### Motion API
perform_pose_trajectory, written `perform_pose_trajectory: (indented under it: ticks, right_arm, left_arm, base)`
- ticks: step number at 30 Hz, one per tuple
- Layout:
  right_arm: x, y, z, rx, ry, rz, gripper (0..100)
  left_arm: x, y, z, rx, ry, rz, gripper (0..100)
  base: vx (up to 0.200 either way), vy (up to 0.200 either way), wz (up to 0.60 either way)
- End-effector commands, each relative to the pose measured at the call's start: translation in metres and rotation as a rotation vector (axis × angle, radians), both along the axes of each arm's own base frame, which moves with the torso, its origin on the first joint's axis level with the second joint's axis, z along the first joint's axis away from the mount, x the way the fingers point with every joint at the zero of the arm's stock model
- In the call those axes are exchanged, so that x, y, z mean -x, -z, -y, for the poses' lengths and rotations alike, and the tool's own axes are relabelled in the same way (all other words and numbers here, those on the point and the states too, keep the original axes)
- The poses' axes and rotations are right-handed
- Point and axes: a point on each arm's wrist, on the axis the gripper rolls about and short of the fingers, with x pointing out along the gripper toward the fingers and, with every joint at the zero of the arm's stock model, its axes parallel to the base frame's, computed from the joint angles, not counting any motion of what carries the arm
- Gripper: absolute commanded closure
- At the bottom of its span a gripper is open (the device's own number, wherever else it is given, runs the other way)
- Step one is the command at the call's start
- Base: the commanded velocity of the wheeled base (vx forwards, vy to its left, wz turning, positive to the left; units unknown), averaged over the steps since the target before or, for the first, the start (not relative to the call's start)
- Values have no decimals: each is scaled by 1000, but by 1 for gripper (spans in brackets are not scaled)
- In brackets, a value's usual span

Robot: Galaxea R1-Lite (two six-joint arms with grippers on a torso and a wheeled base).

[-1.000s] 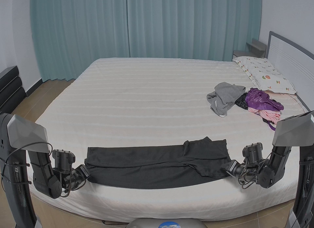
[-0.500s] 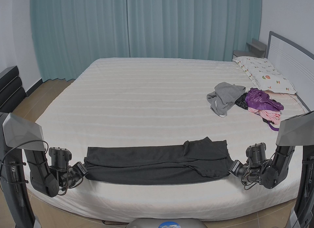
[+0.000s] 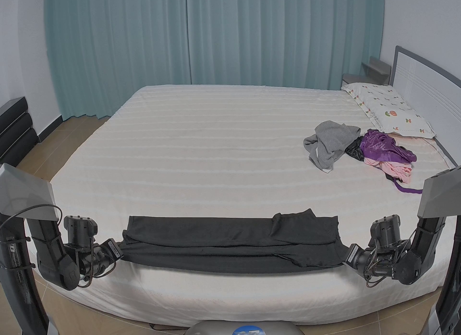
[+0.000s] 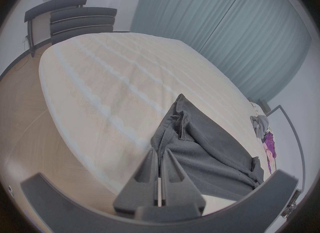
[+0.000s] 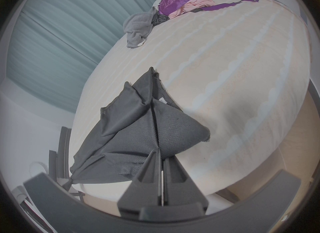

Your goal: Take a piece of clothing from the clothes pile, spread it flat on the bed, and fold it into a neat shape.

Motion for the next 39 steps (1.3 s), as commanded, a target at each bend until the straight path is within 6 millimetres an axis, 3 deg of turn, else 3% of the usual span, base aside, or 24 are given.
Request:
perform_pose_trajectory:
  ticks: [1,18,19,20,21,30,39]
  right_arm:
    - [11,1,2,26,-26,-27,100]
    - [22,12,2,85,-89,-86,100]
    - [22,13,2,88,-92,-89,100]
    - [22,15,2,90,-93,-95,100]
    - [22,15,2,90,-93,-98,0]
    - [23,-2,12,102,-77,-34,0]
    - [26,-5,36,174,-65,-30,0]
  left_arm:
    - [6,2,0,-17,13,-24,100]
    - [31,14,4,-61,91,-143,100]
    - [31,15,5,-63,95,-149,0]
    - [32,16,5,-63,96,-153,0]
    - [32,17,6,-64,101,-158,0]
    - [29,12,4,-63,89,-126,0]
    - [15,-19,-12,-46,26,30,0]
  base:
    - [0,0,0]
    - [0,0,0]
    - [0,0,0]
    - [0,0,0]
    - [0,0,0]
    - [0,0,0]
    - [0,0,0]
